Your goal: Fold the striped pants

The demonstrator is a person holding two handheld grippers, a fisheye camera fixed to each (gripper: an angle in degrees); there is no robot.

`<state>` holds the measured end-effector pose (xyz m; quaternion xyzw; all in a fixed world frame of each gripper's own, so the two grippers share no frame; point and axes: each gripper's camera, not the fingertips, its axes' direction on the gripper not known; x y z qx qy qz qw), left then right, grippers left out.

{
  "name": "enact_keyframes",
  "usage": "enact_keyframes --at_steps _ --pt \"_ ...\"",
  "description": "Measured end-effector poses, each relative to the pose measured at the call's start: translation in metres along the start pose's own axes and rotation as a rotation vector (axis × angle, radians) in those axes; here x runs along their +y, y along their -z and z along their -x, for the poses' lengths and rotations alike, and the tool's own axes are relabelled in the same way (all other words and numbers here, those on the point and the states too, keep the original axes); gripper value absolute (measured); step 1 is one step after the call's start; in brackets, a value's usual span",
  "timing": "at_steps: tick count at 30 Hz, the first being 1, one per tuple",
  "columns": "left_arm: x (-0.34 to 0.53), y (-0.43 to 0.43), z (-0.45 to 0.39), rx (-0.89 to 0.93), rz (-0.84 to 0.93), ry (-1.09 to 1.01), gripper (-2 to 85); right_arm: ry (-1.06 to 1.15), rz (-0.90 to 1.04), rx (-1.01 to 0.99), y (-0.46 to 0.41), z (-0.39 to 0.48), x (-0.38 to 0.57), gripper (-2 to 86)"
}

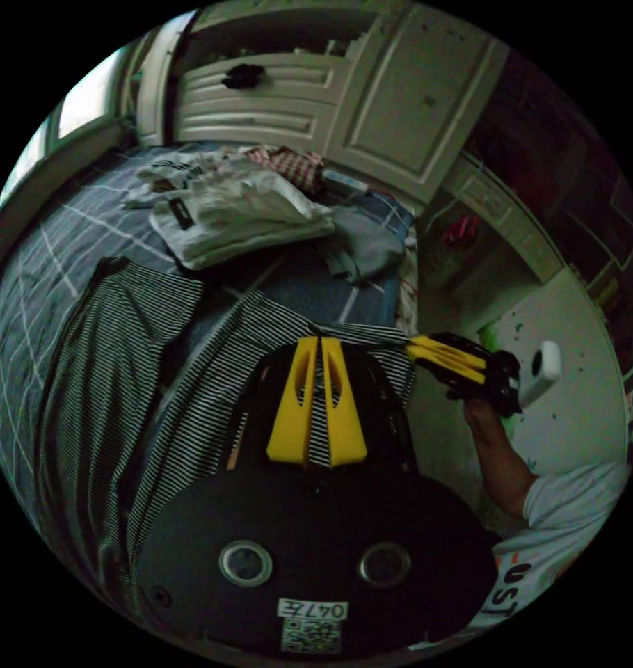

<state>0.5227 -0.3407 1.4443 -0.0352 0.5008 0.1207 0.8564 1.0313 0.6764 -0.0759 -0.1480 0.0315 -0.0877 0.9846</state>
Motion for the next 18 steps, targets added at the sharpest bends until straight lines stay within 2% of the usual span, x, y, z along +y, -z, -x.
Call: enact_keyframes --at_steps 2,4,5,8,9,11,12,13,18 --pt "-0.005 0.004 0.018 0.008 -0.045 0.032 -0.8 -0.013 0.034 0.022 -0.002 -0.001 -0.002 0.7" --pt "-0.015 -0.002 0.029 0.013 -0.006 0.038 -0.9 -0.039 0.231 -0.044 -0.036 -0.005 0.005 2.0" --pt "-0.023 -0.008 0.033 0.001 0.042 0.031 -0.9 -0.05 0.266 -0.064 -0.043 -0.006 0.008 2.5" --pt "-0.039 -0.024 0.031 0.042 0.145 -0.045 -0.7 -0.175 0.166 -0.028 -0.031 -0.018 0.017 7.0" --pt "-0.041 -0.026 0.03 0.058 0.149 -0.059 -0.6 -0.207 0.075 0.003 -0.019 -0.021 0.016 7.9" --pt "-0.047 -0.037 0.023 0.101 0.14 -0.095 -0.6 -0.192 -0.132 -0.093 -0.003 -0.019 0.01 8.0" --pt "-0.049 -0.04 0.023 0.106 0.137 -0.097 -0.7 -0.166 -0.21 -0.214 -0.004 -0.017 0.001 7.9" --pt "-0.053 -0.045 0.022 0.116 0.134 -0.097 -0.7 -0.131 -0.205 -0.31 -0.017 -0.015 -0.013 8.2" --pt "-0.065 -0.053 0.028 0.108 0.125 -0.067 -0.8 -0.012 -0.021 -0.398 -0.092 0.001 -0.06 8.6"
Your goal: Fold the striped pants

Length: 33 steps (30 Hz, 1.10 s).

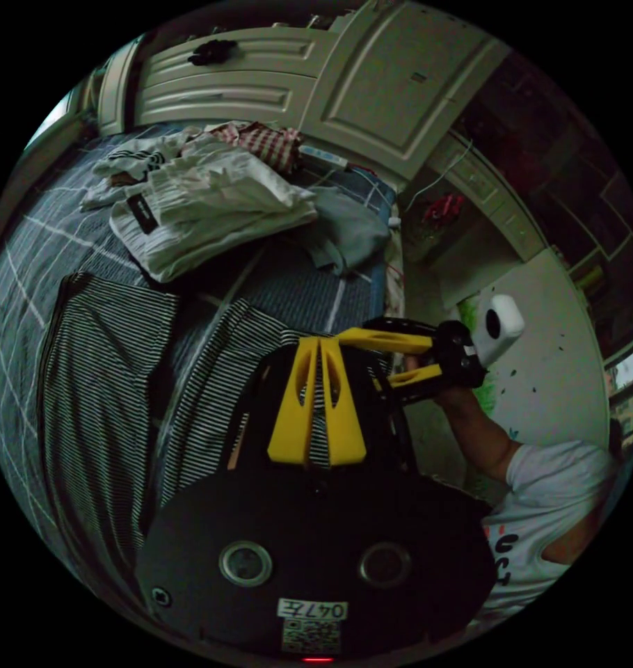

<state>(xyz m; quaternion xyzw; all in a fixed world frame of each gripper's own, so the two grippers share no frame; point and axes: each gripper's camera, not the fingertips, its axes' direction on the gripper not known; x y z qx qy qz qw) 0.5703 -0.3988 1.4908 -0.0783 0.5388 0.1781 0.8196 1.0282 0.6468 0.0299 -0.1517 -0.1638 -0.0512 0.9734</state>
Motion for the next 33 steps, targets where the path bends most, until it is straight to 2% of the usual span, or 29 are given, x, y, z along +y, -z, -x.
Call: enact_keyframes --at_steps 4,7,11,16,18,19,22,26,29,33 --pt "-0.004 -0.001 0.012 -0.072 0.001 0.034 -0.8 0.015 0.161 -0.096 -0.037 -0.004 -0.018 8.0" --pt "-0.008 -0.007 0.023 -0.117 -0.003 0.054 -0.8 -0.047 0.05 0.002 -0.014 -0.003 0.002 4.5" --pt "-0.029 -0.043 0.037 -0.202 0.038 0.086 -0.8 -0.084 0.048 0.09 -0.014 0.003 0.028 0.7" --pt "-0.057 -0.079 0.046 -0.291 0.017 0.089 -0.8 0.018 0.113 0.101 -0.074 0.021 -0.008 0.2" --pt "-0.063 -0.089 0.051 -0.371 0.054 0.108 -0.8 0.082 0.224 0.065 -0.103 0.025 -0.034 0.6" --pt "-0.066 -0.097 0.054 -0.42 0.097 0.113 -0.8 0.128 0.162 0.004 -0.104 0.033 -0.046 0.7" --pt "-0.069 -0.101 0.058 -0.392 0.072 0.11 -0.8 0.228 0.021 -0.063 -0.084 0.051 -0.048 0.7" --pt "-0.071 -0.102 0.073 -0.285 0.031 0.214 -0.9 0.121 0.021 -0.17 -0.06 0.034 -0.022 0.3" --pt "-0.067 -0.103 0.081 -0.207 -0.025 0.279 -0.9 0.045 0.014 -0.03 -0.052 0.019 -0.01 0.2" --pt "-0.072 -0.107 0.069 -0.262 -0.009 0.236 -0.9 0.083 0.16 0.142 -0.097 0.004 -0.038 3.5"
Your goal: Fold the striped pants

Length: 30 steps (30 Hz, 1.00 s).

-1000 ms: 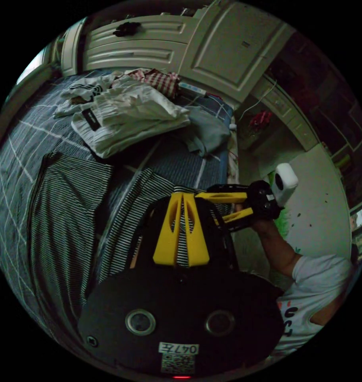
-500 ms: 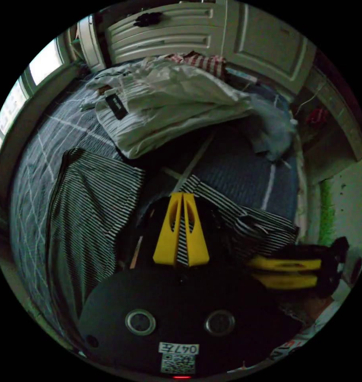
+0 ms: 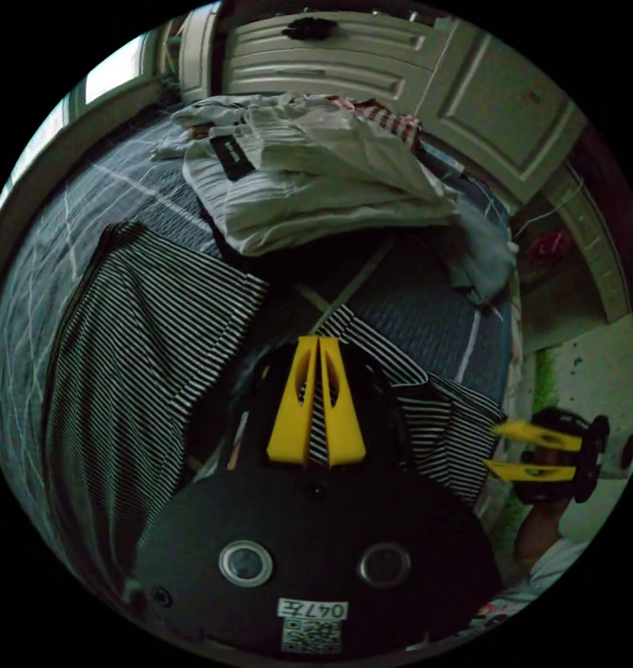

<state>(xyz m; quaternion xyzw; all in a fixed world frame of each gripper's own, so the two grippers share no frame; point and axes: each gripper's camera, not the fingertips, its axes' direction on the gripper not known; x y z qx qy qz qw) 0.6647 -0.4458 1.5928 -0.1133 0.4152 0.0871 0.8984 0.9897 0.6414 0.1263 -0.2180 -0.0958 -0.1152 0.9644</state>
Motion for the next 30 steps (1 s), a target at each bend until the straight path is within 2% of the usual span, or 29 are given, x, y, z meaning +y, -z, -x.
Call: enact_keyframes --at_steps 3,9,11,13,14,16,18,20,21,22,24,26,30 --pt "-0.005 -0.001 -0.019 -0.095 0.032 -0.073 -0.9 0.107 0.086 0.084 -0.033 -0.005 -0.025 5.7" --pt "-0.011 0.0 -0.034 -0.128 0.083 -0.11 -1.0 0.331 0.138 -0.067 -0.076 -0.019 -0.049 4.0" --pt "-0.01 0.003 -0.035 -0.112 0.093 -0.104 -1.0 0.376 0.144 -0.2 -0.078 -0.026 -0.052 1.7" --pt "-0.008 0.005 -0.038 -0.113 0.098 -0.109 -1.0 0.393 0.108 -0.519 -0.065 -0.039 -0.061 0.1" --pt "-0.006 0.007 -0.04 -0.119 0.1 -0.115 -1.0 0.379 0.08 -0.601 -0.059 -0.044 -0.063 0.0" --pt "-0.003 0.011 -0.045 -0.134 0.102 -0.128 -1.0 0.295 -0.089 -0.809 -0.028 -0.07 -0.066 -0.1" --pt "0.001 0.014 -0.049 -0.147 0.104 -0.137 -1.0 0.242 -0.224 -0.864 -0.002 -0.091 -0.056 0.0" --pt "0.008 0.021 -0.053 -0.155 0.108 -0.144 -1.0 0.187 -0.341 -0.842 0.023 -0.11 -0.038 0.2" --pt "0.01 0.023 -0.053 -0.156 0.11 -0.144 -1.0 0.142 -0.335 -0.716 0.031 -0.115 -0.026 0.6" --pt "0.013 0.026 -0.055 -0.158 0.113 -0.145 -1.0 0.128 -0.254 -0.539 0.03 -0.111 -0.018 1.2" --pt "0.019 0.032 -0.056 -0.161 0.12 -0.144 -1.0 0.13 -0.121 -0.394 0.014 -0.098 -0.014 2.4" --pt "0.03 0.042 -0.059 -0.169 0.125 -0.149 -1.0 0.151 -0.038 -0.358 -0.008 -0.079 -0.013 3.3" --pt "0.049 0.059 -0.06 -0.171 0.121 -0.147 -1.0 0.302 0.059 -0.101 -0.052 -0.024 -0.016 4.1"
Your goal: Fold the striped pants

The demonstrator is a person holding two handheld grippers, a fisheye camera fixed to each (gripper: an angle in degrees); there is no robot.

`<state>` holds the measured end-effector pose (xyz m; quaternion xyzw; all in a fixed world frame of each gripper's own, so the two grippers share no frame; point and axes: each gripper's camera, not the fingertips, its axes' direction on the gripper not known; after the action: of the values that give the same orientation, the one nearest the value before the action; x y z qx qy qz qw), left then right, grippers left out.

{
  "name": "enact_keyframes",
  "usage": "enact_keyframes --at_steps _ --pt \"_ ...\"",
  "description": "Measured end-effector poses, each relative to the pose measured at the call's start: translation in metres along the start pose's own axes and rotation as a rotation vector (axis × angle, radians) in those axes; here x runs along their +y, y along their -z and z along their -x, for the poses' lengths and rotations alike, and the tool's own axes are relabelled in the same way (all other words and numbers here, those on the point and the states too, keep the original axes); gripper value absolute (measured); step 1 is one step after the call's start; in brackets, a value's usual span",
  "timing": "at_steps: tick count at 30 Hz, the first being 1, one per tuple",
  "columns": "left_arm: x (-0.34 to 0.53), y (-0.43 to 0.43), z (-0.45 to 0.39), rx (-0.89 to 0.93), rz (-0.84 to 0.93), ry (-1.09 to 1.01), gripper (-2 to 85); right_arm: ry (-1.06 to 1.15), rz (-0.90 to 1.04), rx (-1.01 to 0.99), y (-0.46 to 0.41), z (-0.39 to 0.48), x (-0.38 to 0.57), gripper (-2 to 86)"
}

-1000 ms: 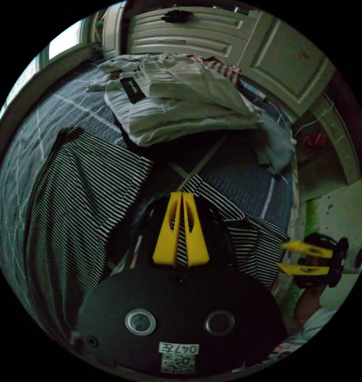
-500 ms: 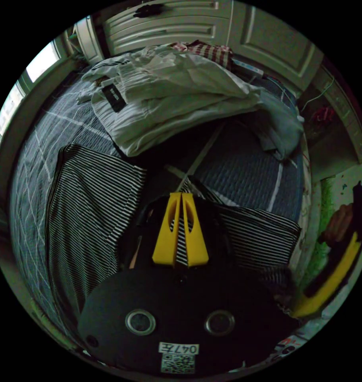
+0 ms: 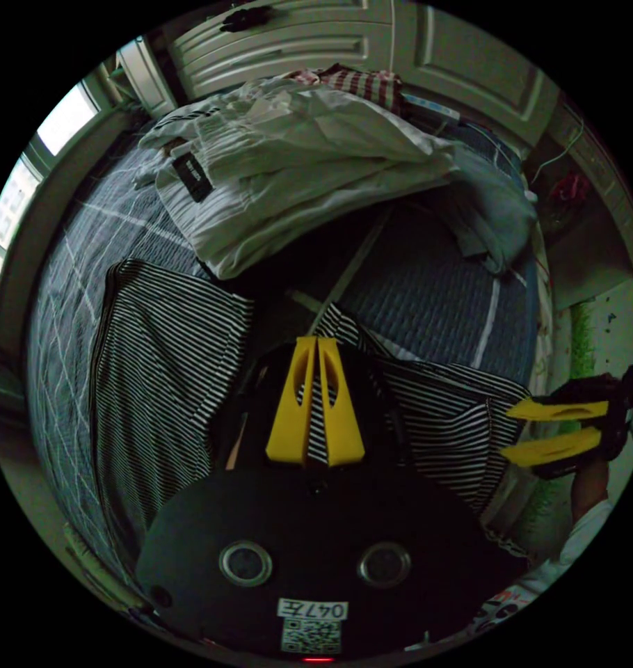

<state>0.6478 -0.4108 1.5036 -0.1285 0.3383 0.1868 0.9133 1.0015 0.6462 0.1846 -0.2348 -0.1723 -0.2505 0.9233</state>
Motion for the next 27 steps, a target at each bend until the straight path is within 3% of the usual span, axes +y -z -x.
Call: enact_keyframes --at_steps 3,7,11,16,21,27 --pt "0.02 0.014 0.0 0.0 0.002 -0.001 -1.0 0.075 0.053 0.084 -0.025 0.012 -0.013 3.9" --pt "0.054 0.036 0.004 0.012 0.011 0.002 -1.0 0.055 0.02 -0.051 -0.034 0.005 -0.021 0.7" --pt "0.095 0.061 0.01 0.027 0.01 0.009 -1.0 -0.017 0.005 -0.058 -0.001 0.006 -0.019 0.2" --pt "0.146 0.093 0.01 -0.018 0.034 -0.031 -1.0 -0.072 0.158 -0.049 0.041 0.023 -0.005 0.2" --pt "0.207 0.129 0.01 -0.098 0.058 -0.076 -1.0 -0.039 0.391 -0.026 -0.005 0.059 -0.005 0.6" --pt "0.308 0.191 0.042 -0.06 -0.042 0.02 -0.8 -0.173 0.259 0.073 0.051 0.086 -0.006 1.6"
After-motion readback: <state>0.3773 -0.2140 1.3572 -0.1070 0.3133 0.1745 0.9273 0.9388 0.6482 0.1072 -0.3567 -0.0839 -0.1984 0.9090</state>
